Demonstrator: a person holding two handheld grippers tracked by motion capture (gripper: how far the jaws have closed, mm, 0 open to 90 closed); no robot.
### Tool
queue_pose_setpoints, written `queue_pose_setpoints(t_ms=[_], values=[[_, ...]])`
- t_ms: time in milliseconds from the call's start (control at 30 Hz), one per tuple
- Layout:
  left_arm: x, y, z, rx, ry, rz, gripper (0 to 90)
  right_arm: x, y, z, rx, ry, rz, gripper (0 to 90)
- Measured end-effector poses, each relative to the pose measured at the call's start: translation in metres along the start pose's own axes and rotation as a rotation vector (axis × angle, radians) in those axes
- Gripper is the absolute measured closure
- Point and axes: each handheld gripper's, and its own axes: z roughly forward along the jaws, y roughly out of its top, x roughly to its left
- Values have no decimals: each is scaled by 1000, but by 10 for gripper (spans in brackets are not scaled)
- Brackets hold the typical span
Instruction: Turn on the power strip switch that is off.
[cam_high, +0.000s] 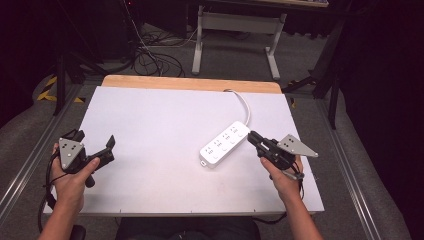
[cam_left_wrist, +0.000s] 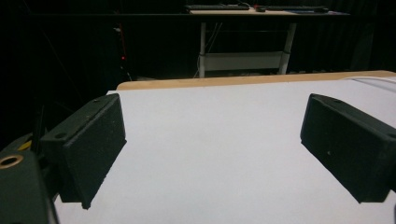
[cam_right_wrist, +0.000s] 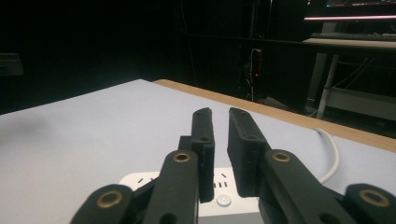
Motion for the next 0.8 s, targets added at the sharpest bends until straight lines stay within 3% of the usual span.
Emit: queue_pose_setpoints(t_ms=[600, 700, 800], values=[[0, 0, 1, 4, -1, 2, 76, -8, -3, -7, -55, -86, 14, 472], [0, 0, 1, 5, 1, -4, 76, -8, -3, -7, -65, -100, 24, 394], [0, 0, 1, 5, 0, -5, 76, -9, -4, -5, -64, -110, 29, 252]])
